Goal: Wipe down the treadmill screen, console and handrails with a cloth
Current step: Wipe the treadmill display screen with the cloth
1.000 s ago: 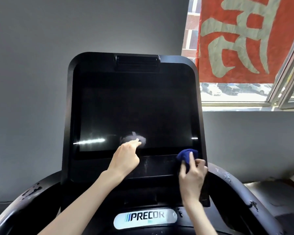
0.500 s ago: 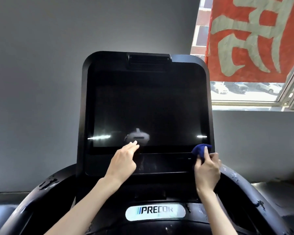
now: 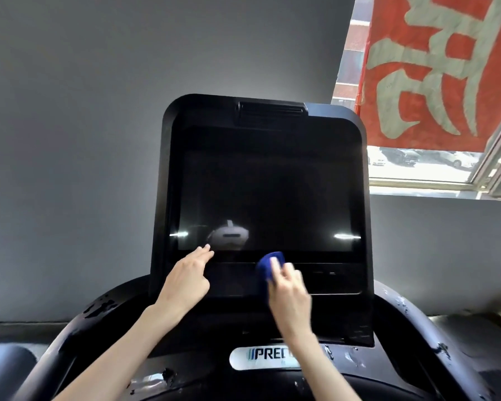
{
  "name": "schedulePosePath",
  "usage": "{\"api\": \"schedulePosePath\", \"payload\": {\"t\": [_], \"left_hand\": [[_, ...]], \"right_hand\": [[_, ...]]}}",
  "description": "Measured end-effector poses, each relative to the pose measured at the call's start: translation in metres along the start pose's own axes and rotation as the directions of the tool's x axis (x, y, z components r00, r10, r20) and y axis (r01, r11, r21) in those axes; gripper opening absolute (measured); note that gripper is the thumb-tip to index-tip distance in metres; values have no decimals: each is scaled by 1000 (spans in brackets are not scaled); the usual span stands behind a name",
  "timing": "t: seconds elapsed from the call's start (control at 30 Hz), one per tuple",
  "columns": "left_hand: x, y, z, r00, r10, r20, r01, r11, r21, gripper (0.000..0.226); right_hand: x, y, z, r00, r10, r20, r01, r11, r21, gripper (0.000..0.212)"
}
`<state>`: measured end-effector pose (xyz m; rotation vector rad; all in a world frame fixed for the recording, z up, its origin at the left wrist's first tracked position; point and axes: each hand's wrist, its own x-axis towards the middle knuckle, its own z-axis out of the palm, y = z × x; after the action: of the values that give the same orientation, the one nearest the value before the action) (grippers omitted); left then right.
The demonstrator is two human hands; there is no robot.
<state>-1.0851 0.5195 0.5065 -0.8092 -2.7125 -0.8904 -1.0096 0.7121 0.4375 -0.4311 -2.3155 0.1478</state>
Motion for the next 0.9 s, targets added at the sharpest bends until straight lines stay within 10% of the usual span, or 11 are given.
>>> {"api": "schedulePosePath", "payload": {"t": [0.2, 0.57, 0.8, 0.9], "left_hand": [[-13, -18, -8, 999, -45, 18, 45, 999, -6, 76], [-32, -48, -29, 994, -114, 1, 114, 993, 12, 77], [-44, -63, -42, 984, -177, -16, 177, 984, -4, 79], [-46, -69, -47, 985, -172, -19, 172, 985, -14, 80]], "right_hand": [[8, 30, -8, 888, 459, -5, -457, 886, 73, 43], [-11, -122, 32, 971, -222, 92, 204, 964, 172, 57], [-11, -62, 28, 953, 301, 27, -300, 933, 196, 53], [-8, -102, 37, 984, 179, 4, -176, 962, 211, 55]]}}
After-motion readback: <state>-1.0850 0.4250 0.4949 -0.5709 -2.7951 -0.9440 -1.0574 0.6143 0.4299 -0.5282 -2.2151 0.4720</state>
